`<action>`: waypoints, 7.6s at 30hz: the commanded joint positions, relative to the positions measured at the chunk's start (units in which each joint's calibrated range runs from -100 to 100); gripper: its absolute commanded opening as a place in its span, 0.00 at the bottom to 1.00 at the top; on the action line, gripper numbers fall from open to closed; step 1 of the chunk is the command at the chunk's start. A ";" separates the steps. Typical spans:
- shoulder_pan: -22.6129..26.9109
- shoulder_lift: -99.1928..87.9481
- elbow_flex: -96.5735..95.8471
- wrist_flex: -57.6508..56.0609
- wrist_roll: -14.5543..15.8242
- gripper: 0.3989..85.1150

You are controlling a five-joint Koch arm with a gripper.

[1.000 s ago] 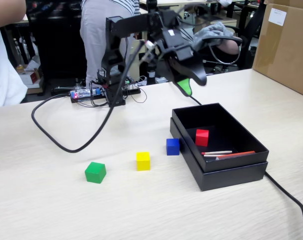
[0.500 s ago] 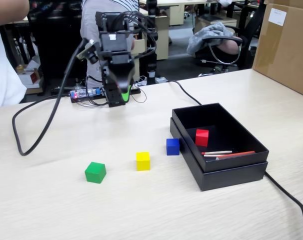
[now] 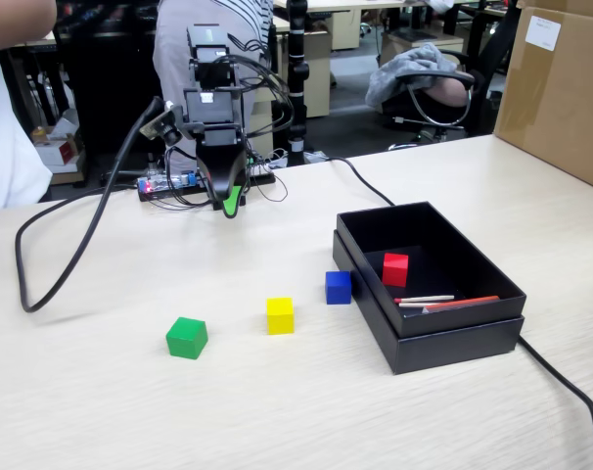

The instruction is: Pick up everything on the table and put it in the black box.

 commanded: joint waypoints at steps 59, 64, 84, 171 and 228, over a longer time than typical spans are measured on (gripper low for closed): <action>-4.79 49.51 38.66 -8.73 -0.98 0.08; -2.20 28.51 34.31 -9.33 -1.03 0.08; 20.32 46.52 52.17 -9.33 2.54 0.09; 4.54 54.10 39.30 -6.65 2.20 0.60; 20.07 39.29 48.54 -13.13 3.61 0.11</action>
